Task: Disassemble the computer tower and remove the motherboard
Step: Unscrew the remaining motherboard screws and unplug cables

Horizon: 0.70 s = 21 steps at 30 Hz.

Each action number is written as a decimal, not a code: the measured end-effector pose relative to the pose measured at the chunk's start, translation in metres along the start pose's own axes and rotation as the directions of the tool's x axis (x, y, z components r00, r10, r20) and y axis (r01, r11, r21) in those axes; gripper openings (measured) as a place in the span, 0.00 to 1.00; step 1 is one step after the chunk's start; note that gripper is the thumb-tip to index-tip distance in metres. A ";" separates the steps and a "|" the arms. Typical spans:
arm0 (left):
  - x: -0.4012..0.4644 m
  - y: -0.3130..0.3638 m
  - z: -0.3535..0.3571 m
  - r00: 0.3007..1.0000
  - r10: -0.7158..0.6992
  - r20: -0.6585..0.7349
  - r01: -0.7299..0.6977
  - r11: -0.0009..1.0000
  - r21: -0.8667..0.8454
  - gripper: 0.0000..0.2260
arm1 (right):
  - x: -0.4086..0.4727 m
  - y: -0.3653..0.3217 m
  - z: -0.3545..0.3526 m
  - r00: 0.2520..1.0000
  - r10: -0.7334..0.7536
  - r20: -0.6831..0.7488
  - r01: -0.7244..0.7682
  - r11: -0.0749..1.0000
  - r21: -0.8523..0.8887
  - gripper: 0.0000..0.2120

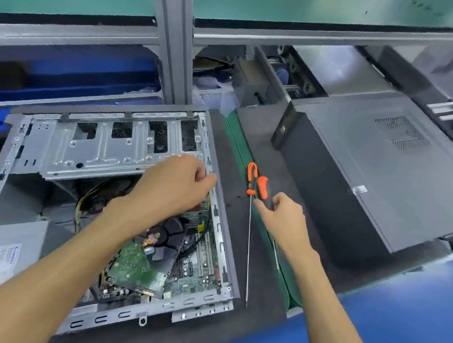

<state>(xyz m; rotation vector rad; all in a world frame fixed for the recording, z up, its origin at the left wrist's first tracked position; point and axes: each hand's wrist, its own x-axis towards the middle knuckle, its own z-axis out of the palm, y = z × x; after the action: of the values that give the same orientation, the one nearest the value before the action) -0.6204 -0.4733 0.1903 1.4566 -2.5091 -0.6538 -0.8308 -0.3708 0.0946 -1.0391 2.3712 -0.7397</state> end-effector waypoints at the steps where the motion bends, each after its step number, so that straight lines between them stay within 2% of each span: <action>1: 0.002 0.004 0.006 0.999 0.000 0.049 0.000 1.000 -0.011 0.20 | -0.001 0.014 0.006 0.999 0.045 0.009 -0.044 0.998 -0.050 0.22; 4: 0.001 0.005 0.019 0.987 -0.027 0.160 0.036 0.998 -0.058 0.17 | -0.002 0.045 0.020 0.992 0.111 0.054 -0.103 0.987 -0.126 0.20; 6: 0.001 0.003 0.020 0.987 -0.026 0.156 0.045 0.992 -0.119 0.16 | -0.003 0.053 0.025 0.993 0.104 0.062 -0.093 0.984 -0.152 0.18; 9: 0.005 0.002 0.019 0.987 -0.029 0.156 0.054 0.986 -0.159 0.16 | -0.004 0.049 0.027 0.998 0.060 -0.025 -0.065 0.968 -0.242 0.21; 11: 0.007 0.001 0.018 0.984 -0.035 0.173 0.065 0.983 -0.172 0.17 | -0.003 0.038 0.027 0.997 0.019 -0.079 -0.039 0.966 -0.257 0.18; 13: 0.007 -0.002 0.016 0.983 -0.042 0.178 0.077 0.978 -0.193 0.18 | 0.001 0.025 0.029 0.999 0.036 0.008 -0.033 0.965 -0.260 0.16; 16: 0.005 -0.012 0.011 0.983 -0.070 0.169 0.107 0.970 -0.218 0.18 | 0.003 0.007 0.041 0.978 0.031 0.204 0.047 0.930 -0.365 0.16; 21: 0.001 -0.035 -0.005 0.976 -0.153 0.155 0.191 0.943 -0.272 0.18 | 0.003 -0.006 0.042 0.972 0.051 0.229 0.050 0.908 -0.416 0.22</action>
<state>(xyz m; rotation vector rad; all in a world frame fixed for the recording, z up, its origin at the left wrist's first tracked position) -0.5920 -0.4900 0.1789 1.5776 -2.2698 -1.1266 -0.8048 -0.3892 0.0657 -1.2175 2.3679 -0.0857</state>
